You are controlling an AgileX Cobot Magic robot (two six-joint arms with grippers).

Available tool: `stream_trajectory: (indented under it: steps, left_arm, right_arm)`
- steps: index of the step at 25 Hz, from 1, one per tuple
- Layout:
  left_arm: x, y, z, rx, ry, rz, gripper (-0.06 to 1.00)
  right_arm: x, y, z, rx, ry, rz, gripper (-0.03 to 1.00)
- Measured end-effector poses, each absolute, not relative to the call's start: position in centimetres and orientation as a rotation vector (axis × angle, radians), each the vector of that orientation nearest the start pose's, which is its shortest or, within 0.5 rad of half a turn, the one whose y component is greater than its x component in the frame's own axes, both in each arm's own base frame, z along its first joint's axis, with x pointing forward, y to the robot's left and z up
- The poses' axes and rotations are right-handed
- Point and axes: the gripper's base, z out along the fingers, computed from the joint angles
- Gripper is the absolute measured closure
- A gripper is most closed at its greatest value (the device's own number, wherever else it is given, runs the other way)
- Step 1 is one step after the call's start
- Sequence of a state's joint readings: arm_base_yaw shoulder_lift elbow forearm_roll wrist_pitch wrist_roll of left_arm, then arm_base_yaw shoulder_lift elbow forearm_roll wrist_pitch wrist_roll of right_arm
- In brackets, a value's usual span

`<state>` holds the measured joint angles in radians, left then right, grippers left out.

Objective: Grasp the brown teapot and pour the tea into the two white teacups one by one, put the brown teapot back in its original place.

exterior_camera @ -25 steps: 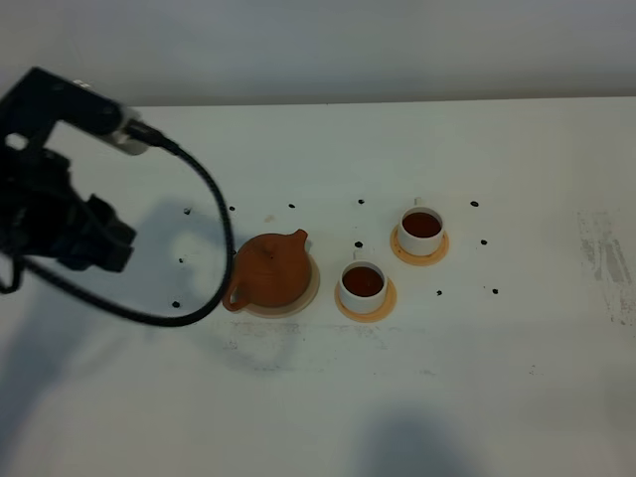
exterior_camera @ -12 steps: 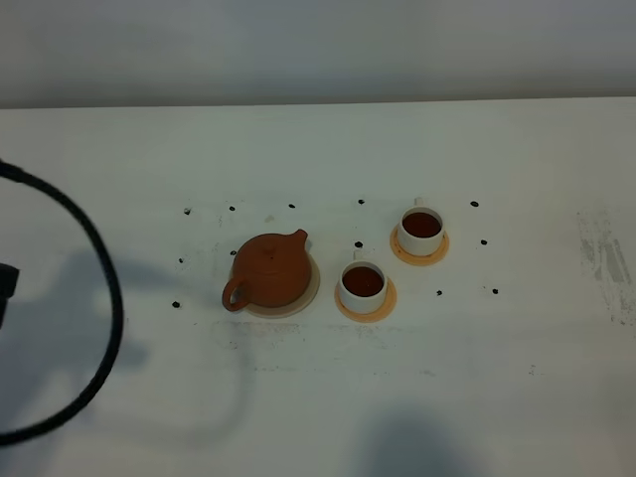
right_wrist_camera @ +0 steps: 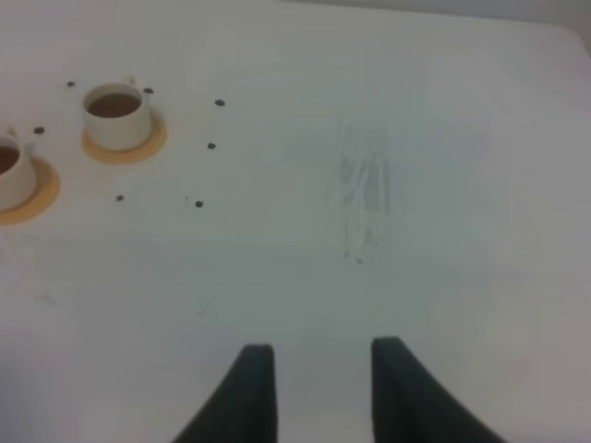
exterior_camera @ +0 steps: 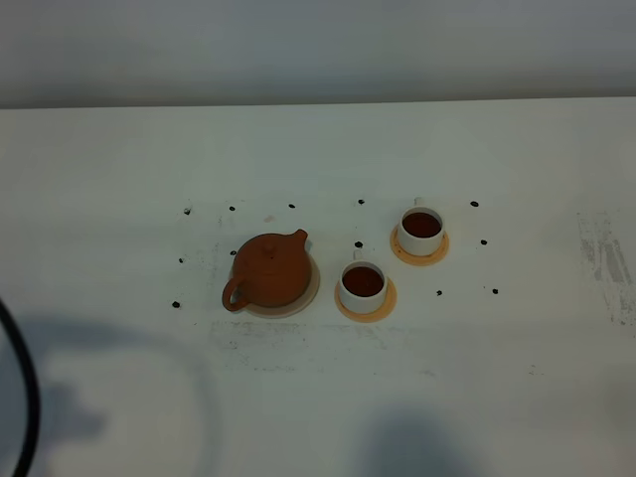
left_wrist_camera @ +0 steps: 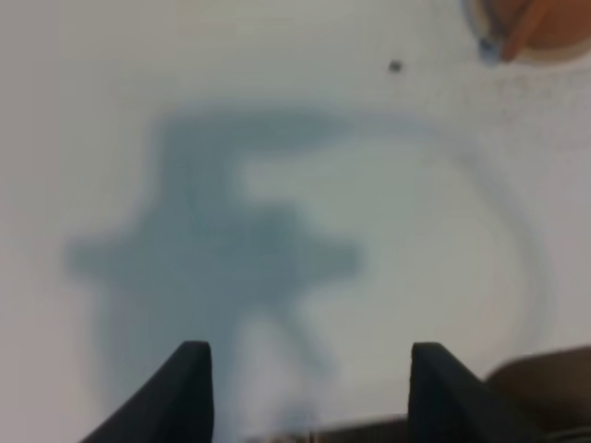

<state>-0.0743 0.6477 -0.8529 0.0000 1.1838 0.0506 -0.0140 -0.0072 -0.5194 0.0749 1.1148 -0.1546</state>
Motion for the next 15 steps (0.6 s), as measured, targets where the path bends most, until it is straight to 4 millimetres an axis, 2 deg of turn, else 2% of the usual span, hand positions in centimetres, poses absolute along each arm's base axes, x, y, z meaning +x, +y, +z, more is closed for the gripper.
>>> stream_trajectory:
  steps: [3, 5, 7, 11, 15]
  left_arm:
    - [6.7, -0.3, 34.6, 0.089, 2.398, -0.008, 0.47]
    - [5.4, -0.1, 33.6, 0.047, 2.377, -0.012, 0.47]
    - [4.6, 0.0, 31.7, 0.007, 2.369, -0.006, 0.47]
    - [4.0, 0.4, 28.6, -0.008, 2.275, 0.032, 0.47]
    - [3.3, 0.4, 27.1, -0.026, 2.251, 0.028, 0.47]
  right_arm:
    - [-1.1, 0.6, 27.8, -0.153, 2.064, -0.014, 0.71]
    - [-1.1, 0.6, 27.8, -0.153, 2.064, -0.014, 0.71]
    - [-1.1, 0.6, 27.8, -0.153, 2.064, -0.014, 0.71]
    - [-1.1, 0.6, 27.8, -0.153, 2.064, -0.014, 0.71]
    - [-1.1, 0.6, 27.8, -0.153, 2.064, -0.014, 0.71]
